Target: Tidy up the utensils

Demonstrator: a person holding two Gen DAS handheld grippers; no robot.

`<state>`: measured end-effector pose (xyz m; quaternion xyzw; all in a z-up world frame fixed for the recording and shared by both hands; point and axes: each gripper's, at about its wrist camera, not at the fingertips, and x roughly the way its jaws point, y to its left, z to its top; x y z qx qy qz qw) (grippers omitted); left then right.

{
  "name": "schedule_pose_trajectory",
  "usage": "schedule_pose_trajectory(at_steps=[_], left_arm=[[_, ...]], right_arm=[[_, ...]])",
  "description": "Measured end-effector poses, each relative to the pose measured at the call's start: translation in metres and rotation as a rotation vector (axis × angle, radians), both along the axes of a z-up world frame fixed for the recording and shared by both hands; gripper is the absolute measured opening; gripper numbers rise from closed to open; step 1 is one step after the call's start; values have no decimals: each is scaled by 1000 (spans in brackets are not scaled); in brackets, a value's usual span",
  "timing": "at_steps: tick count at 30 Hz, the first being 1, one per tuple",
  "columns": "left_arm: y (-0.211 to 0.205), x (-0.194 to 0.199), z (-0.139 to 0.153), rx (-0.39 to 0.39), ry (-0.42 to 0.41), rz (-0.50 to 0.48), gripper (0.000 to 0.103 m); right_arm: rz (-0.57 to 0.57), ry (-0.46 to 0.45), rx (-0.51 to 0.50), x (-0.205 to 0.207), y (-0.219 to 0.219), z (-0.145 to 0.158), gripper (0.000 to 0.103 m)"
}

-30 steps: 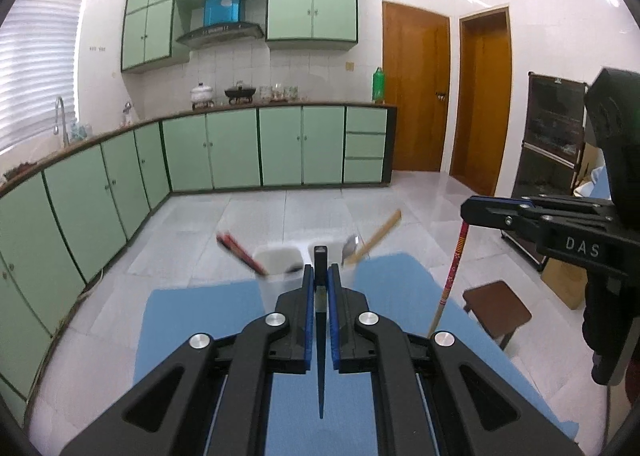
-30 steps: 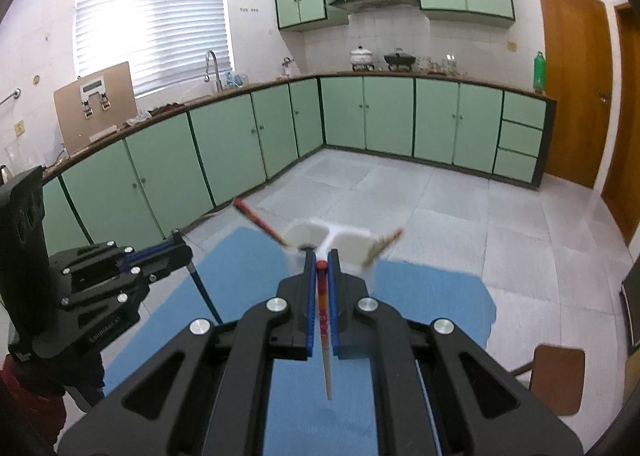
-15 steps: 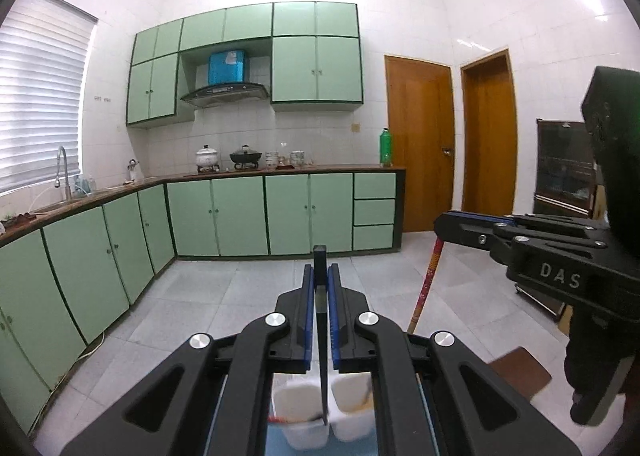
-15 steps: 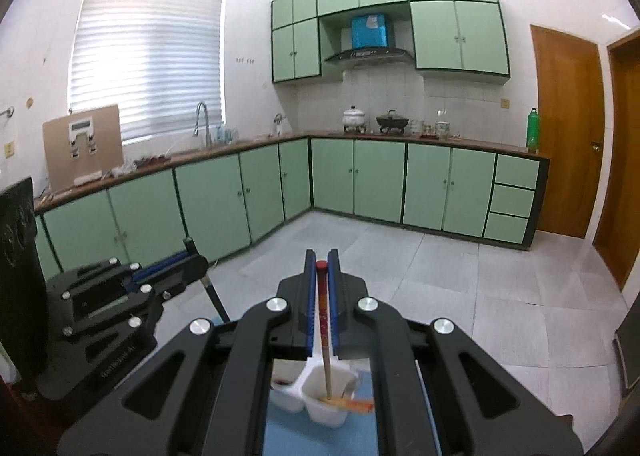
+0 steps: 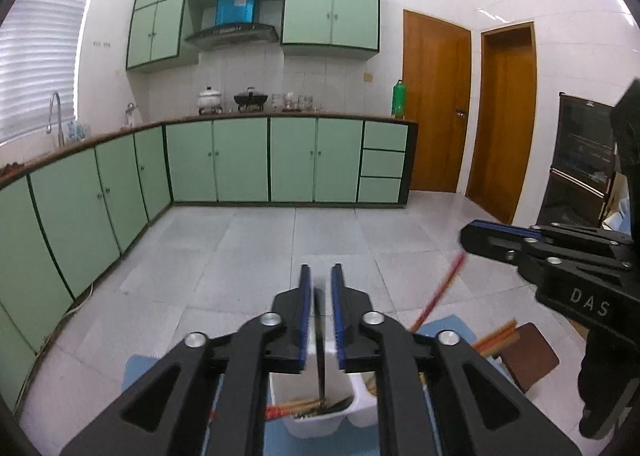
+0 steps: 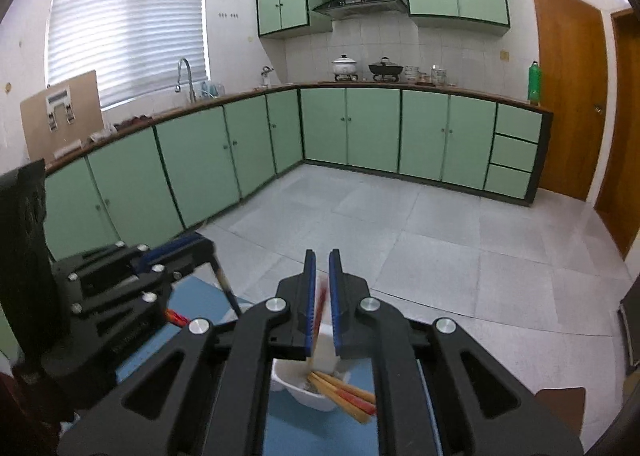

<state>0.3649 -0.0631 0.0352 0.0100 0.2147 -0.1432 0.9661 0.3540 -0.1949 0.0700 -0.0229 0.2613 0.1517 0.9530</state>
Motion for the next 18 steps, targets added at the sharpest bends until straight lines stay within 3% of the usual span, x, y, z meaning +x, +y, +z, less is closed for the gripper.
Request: schedule_pose_trajectory(at_steps=[1,2,6,7,12,18], left_arm=[[1,-1,1,-2,-1,2,18],[3,-5,1,-5,-5,5,25],[11,-29,10,-14,-26,13,46],[13,-38,12,-17,-32,13,48],[19,-80,15,-24,-48,24,72],[27,-131,3,-39,-9,32,87]], right_arm=[[-10,-6,-4,-4,-1,0,15],[-23,-12,-6,-7,-3,0,27],[-65,-51,2,-32,-13,9,40],[-78,-62,2,-41,-16,10,52],[-118,-113,-15,-91,-29,10,86],[-121,-110,17,-158,-44,-8,97]])
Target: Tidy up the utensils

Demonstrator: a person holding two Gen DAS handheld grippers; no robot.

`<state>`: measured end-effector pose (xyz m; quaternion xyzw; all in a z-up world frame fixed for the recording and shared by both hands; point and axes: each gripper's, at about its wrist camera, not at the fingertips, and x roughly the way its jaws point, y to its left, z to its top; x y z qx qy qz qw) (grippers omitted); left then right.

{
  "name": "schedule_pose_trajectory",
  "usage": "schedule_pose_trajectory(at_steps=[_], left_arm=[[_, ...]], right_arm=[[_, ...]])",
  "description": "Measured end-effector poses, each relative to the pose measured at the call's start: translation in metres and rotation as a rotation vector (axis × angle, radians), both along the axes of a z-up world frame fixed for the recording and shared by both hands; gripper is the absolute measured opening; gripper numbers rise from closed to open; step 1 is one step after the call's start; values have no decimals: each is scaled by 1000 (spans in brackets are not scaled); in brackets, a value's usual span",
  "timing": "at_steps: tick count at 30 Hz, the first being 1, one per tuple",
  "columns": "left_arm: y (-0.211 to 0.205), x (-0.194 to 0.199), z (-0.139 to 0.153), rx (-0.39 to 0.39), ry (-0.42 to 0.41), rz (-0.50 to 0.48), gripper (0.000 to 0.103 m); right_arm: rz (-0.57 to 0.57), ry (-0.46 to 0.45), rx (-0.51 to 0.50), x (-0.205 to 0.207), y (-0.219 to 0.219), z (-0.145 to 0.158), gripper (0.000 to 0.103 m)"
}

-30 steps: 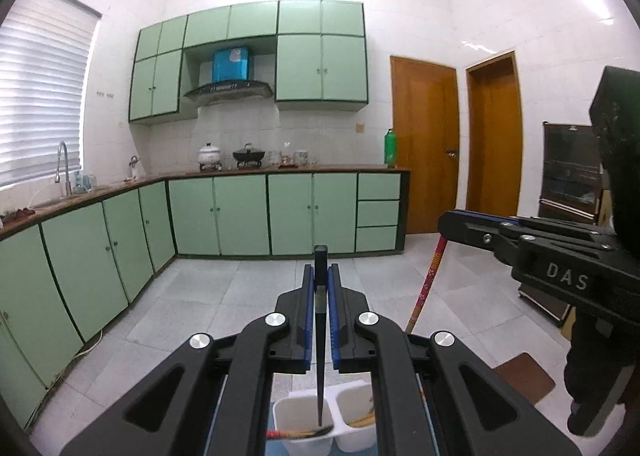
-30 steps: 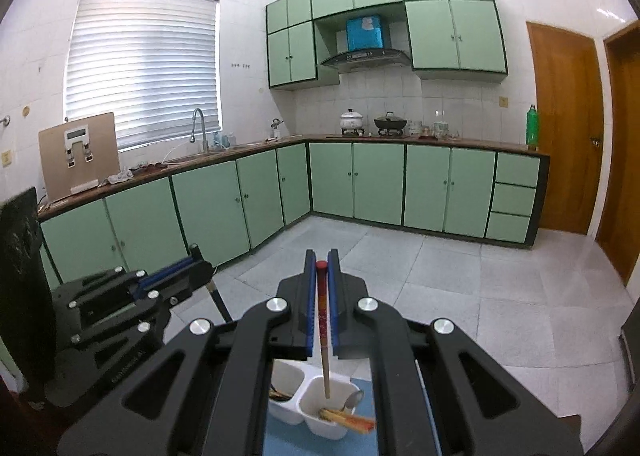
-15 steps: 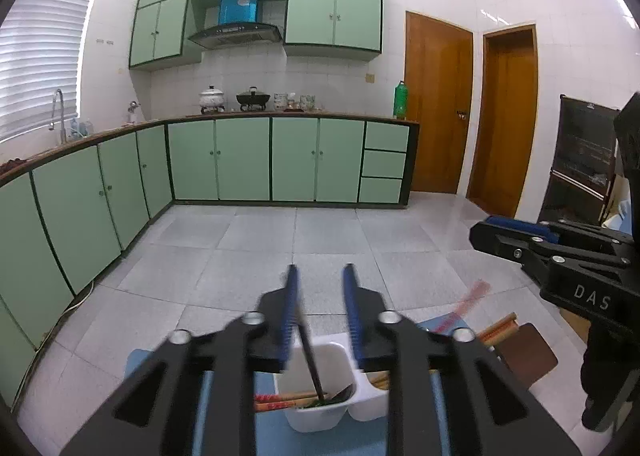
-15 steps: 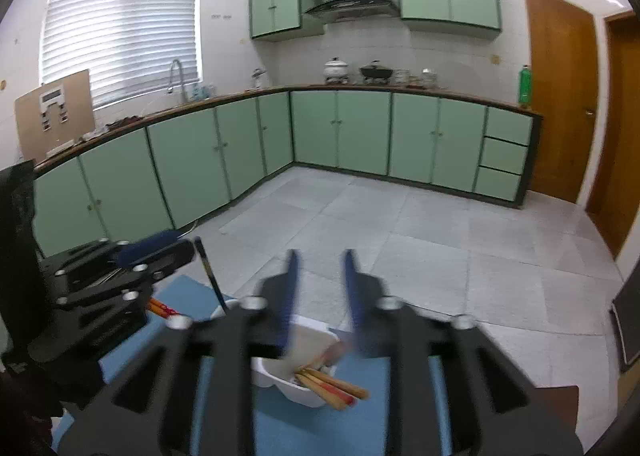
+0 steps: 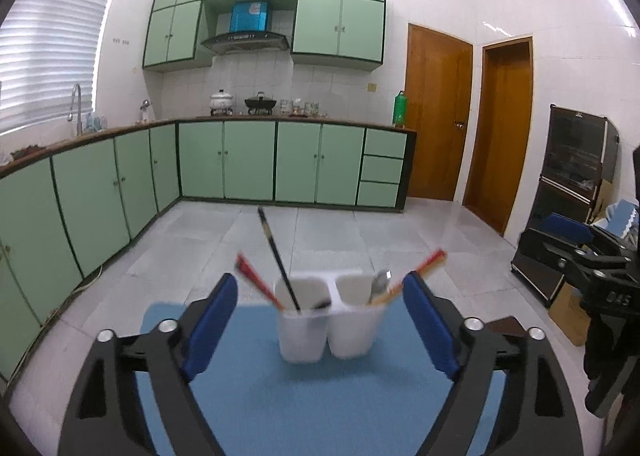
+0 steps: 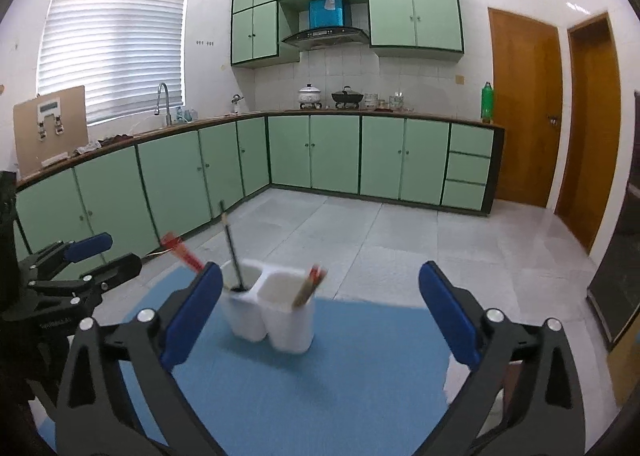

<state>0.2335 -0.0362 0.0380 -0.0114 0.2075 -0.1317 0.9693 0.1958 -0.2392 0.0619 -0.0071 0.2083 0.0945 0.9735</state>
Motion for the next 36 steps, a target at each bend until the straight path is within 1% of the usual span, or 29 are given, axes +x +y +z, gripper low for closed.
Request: schedule_pose_trajectory(at_steps=[5,10,12,15,20,23,29,36], left_arm=[[-2,-42,-12,12,20,12,97],[-8,-77,-15,43,22,17,97],[-8,-90,-17,44,25,13,97],[-8,-101,-15,38,28,11,97],[-6,-123,-14,24,31,11,97],[-5,-136,-12,26,17,15,97],[-2,-153,0,22,-23,20,97],[-2,-165,4,21,-53,33,97]], right_arm=[[14,49,52,-40,-1,-18,97],[19,72,46,-72,10,-28,97],[30,78,42,-82,14,-29,97],[31,67,28,-99,19,-26,97],[52,62,46,-115,22,-19,97],[57,46,36,-125,24,-15,97],[73,32,11,-140,29,-12,97],[80,9,11,-154,32,-7,97]])
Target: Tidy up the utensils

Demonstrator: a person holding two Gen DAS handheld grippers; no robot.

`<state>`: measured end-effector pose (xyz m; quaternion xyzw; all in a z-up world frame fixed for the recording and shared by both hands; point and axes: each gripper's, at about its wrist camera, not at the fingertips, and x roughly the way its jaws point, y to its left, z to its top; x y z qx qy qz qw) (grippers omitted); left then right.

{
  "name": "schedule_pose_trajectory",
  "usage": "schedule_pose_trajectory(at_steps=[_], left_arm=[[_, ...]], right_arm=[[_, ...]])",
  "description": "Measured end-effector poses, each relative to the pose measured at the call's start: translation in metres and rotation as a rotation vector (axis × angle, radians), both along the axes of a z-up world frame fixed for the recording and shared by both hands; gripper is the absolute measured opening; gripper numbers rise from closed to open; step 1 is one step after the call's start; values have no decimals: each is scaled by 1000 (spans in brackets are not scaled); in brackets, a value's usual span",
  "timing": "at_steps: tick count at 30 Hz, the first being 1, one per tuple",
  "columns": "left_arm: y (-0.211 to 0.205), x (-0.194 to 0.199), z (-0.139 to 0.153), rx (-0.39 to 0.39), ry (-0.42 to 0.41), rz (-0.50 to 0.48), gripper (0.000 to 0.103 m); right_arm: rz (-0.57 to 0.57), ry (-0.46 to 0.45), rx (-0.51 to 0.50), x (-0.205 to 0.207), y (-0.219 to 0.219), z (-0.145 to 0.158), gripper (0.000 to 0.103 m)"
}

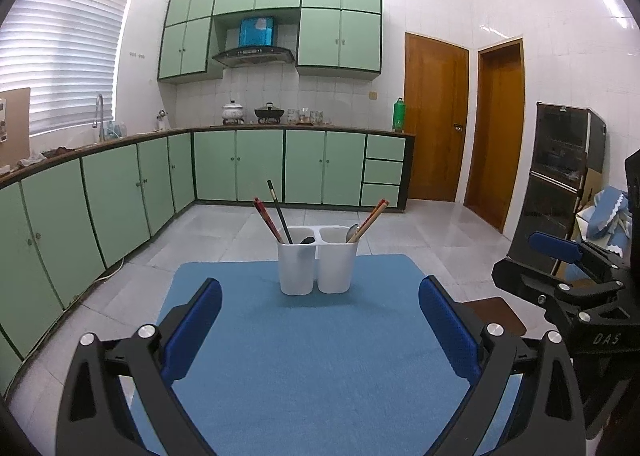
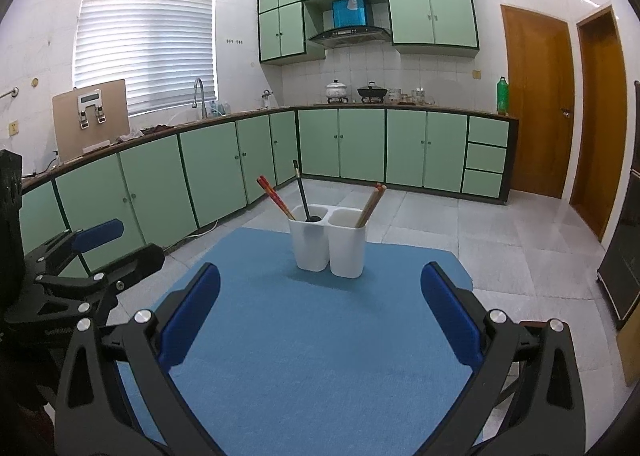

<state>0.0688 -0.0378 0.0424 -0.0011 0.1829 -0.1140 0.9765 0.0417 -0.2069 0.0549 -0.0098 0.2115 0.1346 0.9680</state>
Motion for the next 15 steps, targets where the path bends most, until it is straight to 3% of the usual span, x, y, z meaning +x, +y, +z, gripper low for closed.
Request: schedule_pose_trajectory(at_steps=[15], left_arm=[[0,-11,3,2,-33,10,97]], right_arm=[[4,-15,-5,-5,2,2,97]])
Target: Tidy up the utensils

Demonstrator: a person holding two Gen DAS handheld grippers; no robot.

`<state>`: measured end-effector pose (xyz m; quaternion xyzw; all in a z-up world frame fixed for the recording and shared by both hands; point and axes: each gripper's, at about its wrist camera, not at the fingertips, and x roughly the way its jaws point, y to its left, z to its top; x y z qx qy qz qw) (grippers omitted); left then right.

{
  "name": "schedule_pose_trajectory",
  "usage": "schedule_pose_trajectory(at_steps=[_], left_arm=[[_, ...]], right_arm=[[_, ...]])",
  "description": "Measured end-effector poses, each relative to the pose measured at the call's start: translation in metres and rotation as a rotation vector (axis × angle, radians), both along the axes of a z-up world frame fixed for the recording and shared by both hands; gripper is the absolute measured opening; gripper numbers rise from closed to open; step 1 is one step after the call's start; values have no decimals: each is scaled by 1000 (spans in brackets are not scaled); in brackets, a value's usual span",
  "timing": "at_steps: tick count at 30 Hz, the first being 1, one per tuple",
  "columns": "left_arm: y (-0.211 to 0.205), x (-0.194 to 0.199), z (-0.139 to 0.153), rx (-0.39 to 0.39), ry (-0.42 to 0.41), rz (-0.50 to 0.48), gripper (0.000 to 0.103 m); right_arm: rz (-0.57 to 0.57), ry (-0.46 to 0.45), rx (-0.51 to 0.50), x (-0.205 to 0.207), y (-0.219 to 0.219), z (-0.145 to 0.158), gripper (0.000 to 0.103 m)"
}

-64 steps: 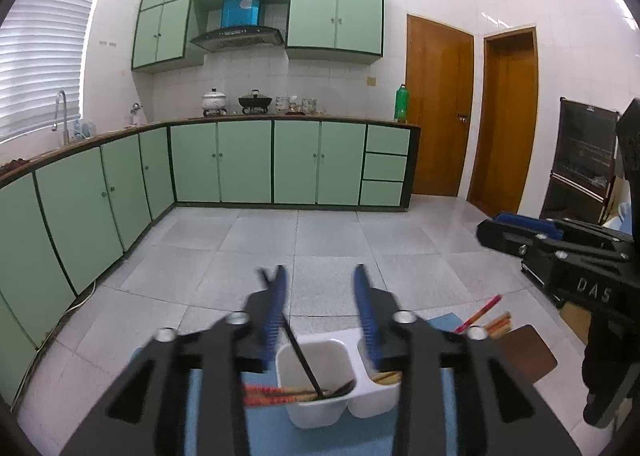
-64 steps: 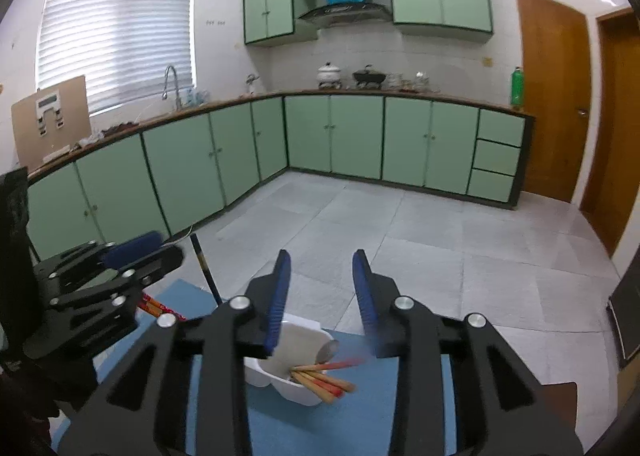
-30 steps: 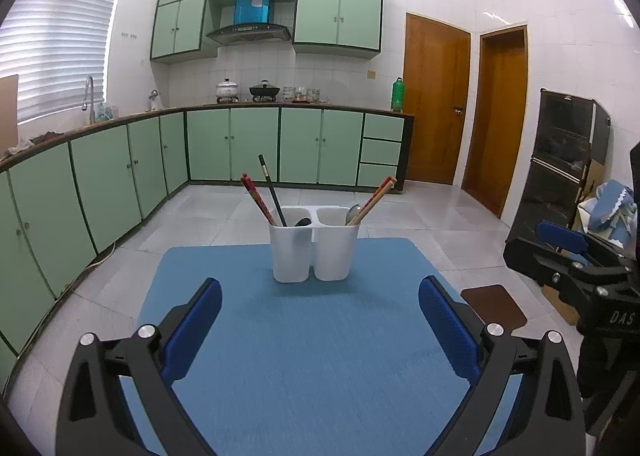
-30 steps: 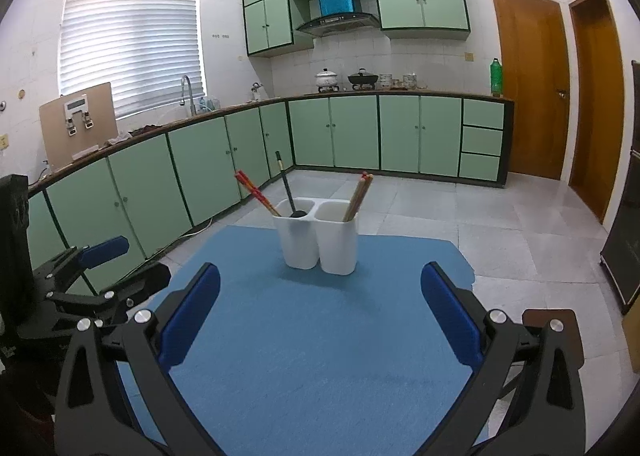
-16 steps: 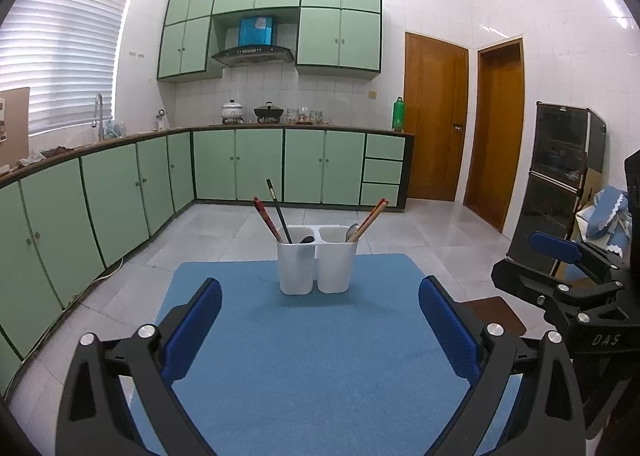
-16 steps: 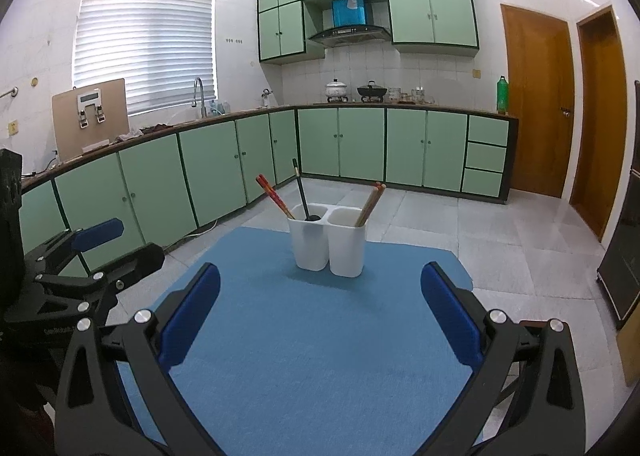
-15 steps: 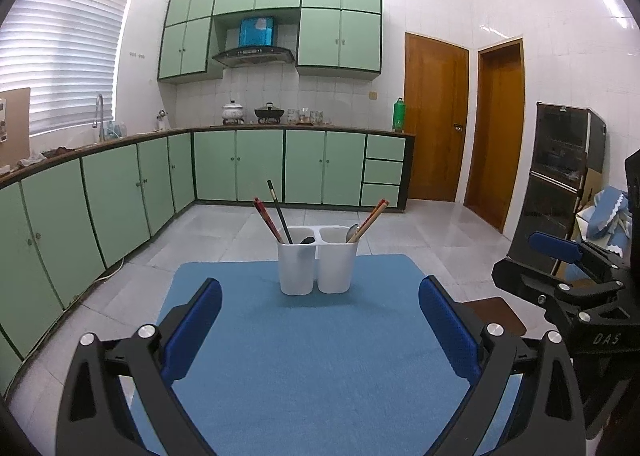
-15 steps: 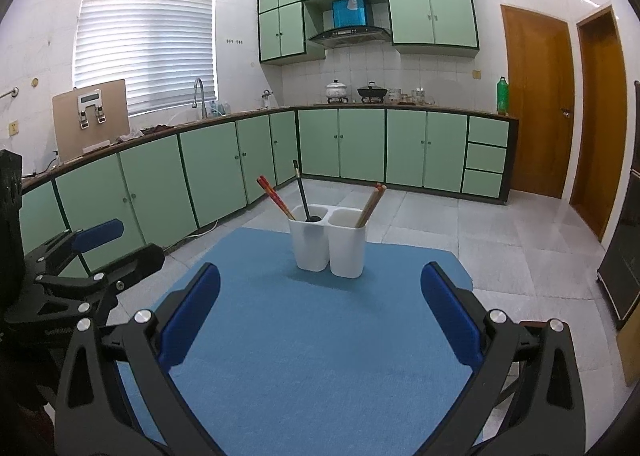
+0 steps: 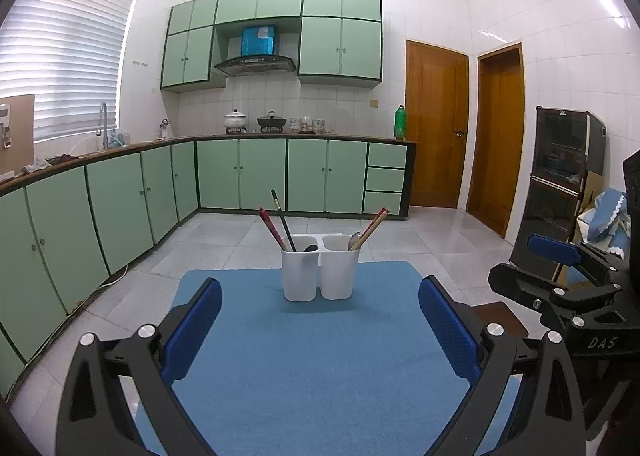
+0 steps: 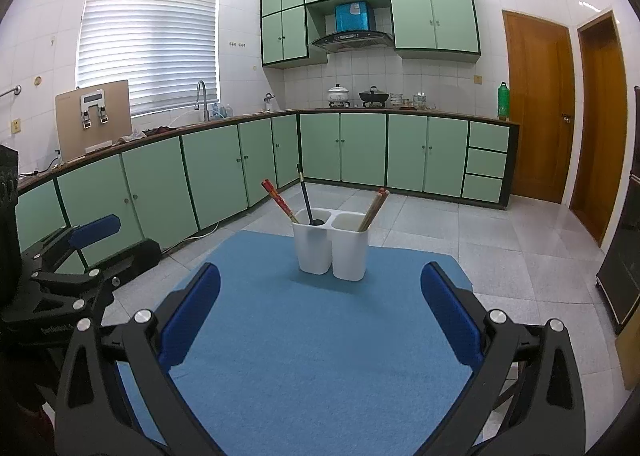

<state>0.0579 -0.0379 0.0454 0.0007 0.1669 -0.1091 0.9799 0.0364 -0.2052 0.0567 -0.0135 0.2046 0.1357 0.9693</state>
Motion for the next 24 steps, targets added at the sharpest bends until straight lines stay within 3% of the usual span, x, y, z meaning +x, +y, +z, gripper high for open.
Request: schedule_pose_trajectory(at_steps=[24], left_arm=[[2,-2,3,1,-7,10,97]], right_arm=[[-3,-5,-4,-1,0,1,97]])
